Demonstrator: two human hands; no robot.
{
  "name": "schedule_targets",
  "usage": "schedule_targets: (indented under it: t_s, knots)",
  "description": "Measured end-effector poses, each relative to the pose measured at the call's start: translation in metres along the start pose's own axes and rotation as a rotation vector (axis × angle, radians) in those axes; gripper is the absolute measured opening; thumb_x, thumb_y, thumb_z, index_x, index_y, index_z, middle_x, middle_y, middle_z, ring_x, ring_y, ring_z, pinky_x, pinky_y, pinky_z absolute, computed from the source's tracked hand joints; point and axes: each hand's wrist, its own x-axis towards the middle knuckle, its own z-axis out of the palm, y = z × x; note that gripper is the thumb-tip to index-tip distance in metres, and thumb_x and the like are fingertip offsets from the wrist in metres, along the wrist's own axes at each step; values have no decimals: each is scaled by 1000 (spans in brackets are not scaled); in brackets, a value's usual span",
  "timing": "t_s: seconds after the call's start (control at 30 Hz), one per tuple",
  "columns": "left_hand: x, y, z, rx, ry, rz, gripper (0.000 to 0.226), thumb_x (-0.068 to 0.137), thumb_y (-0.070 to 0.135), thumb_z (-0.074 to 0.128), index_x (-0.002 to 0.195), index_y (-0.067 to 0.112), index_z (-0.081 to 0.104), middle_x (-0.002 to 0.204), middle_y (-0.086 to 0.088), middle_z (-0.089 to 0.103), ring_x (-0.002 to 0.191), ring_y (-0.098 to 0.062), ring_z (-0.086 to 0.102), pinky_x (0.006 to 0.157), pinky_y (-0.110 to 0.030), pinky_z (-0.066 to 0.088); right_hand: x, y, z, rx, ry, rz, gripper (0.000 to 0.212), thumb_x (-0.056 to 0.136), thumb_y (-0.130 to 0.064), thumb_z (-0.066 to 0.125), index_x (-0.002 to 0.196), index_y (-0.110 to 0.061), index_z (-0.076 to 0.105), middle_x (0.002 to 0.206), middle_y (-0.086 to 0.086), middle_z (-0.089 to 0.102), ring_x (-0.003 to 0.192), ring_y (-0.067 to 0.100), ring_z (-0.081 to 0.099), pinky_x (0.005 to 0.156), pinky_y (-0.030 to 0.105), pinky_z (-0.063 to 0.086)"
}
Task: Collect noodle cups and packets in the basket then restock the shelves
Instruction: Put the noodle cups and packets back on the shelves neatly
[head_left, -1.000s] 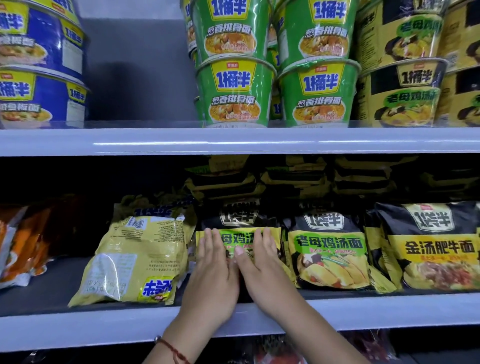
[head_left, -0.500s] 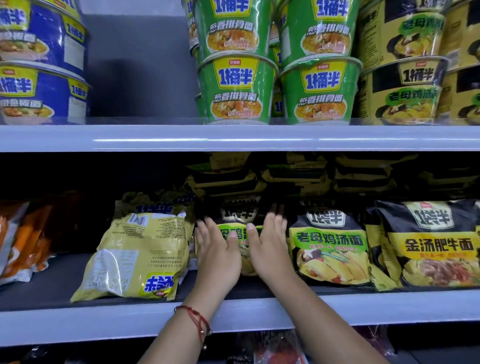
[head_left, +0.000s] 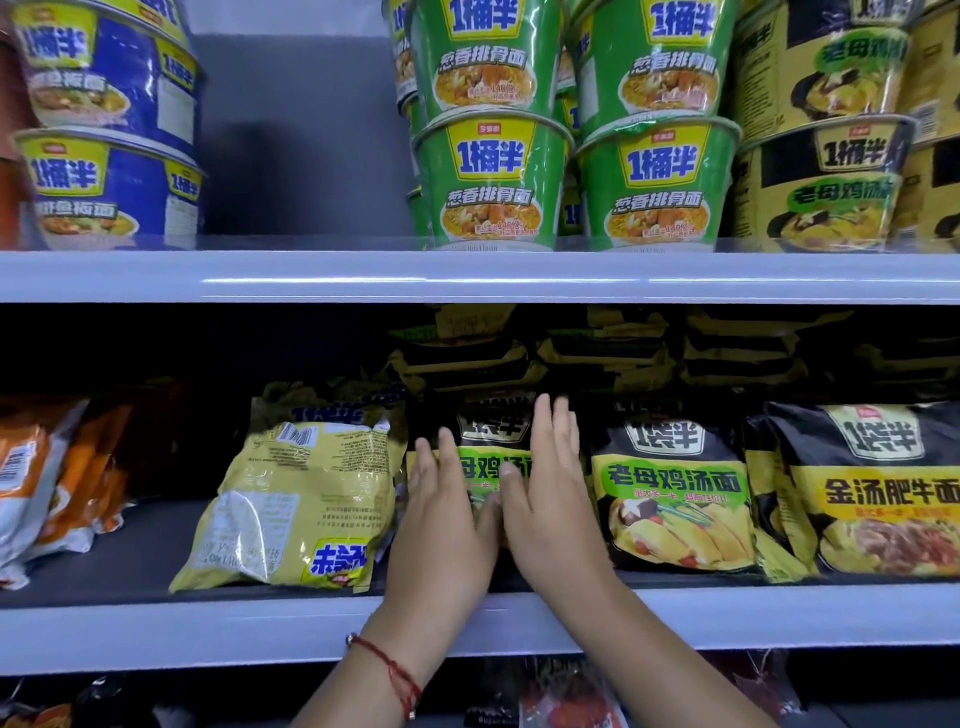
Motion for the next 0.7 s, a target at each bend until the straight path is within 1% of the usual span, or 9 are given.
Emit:
schedule_targets:
  t_s: [0.07,0.17,0.27,0.37,0.43,0.5,0.57,0.63,0.7]
  knots:
    - [-20,6,-18,4,63,125,71,98,55,34,152,43,-11,162,19,-10,148,-5,13,108,-28,35,-19,-13,-10,99,5,-67,66,104,-25,41,156,-32,3,161,-22,-11,146,-8,-13,115,14,4]
    - [-49,2,-57,-140,181,223,61,94,49,45,143,62,13,149,40,19,136,13,25,102,-20,34,-40,-25,-23,381,24,35,52,99,-27,52,142,-50,35,144,-33,38,132,-11,38,105,17,37]
    - [-56,-27,-93,-476,310,36,50,93,31,58,128,61,40,116,33,56,104,1,59,85,-28,49,-46,-34,-20,635,-152,304,25,96,-22,57,112,-39,66,109,-8,68,91,7,68,73,24,55]
    - [-40,-70,-124,-569,329,-249,47,94,25,61,134,45,44,92,12,69,75,-18,66,70,-45,54,-36,-48,-4,717,-352,497,16,95,-20,60,109,-23,67,101,6,70,68,14,66,57,27,53]
    - [-25,-95,-136,-546,224,-416,60,95,32,60,147,35,32,80,-4,70,56,-22,57,51,-34,45,-24,-59,10,650,-447,530,16,95,-27,62,111,-25,62,86,2,65,58,13,58,48,25,46]
    - [-15,-111,-143,-514,101,-545,62,95,41,56,150,27,30,68,-10,65,46,-20,46,42,-24,34,-9,-68,27,553,-534,527,20,94,-34,62,108,-19,62,73,-1,57,51,11,49,42,22,38]
    - [-10,-119,-147,-496,-15,-612,51,97,52,47,127,11,54,60,-7,58,41,-15,39,40,-19,28,5,-77,42,524,-573,561,25,94,-34,63,102,-10,62,65,-1,52,47,10,43,39,20,33]
    - [-4,-119,-148,-512,-90,-675,55,95,60,42,93,9,61,58,-4,53,41,-13,37,41,-19,25,13,-81,53,566,-576,596,16,93,-27,65,95,-11,61,61,-1,49,47,9,38,37,18,29]
    - [-3,-113,-149,-578,-103,-719,54,95,61,41,95,10,61,60,-5,54,43,-14,42,40,-20,29,14,-80,59,630,-539,598,14,92,-20,66,99,-9,63,60,0,48,47,9,37,37,18,28]
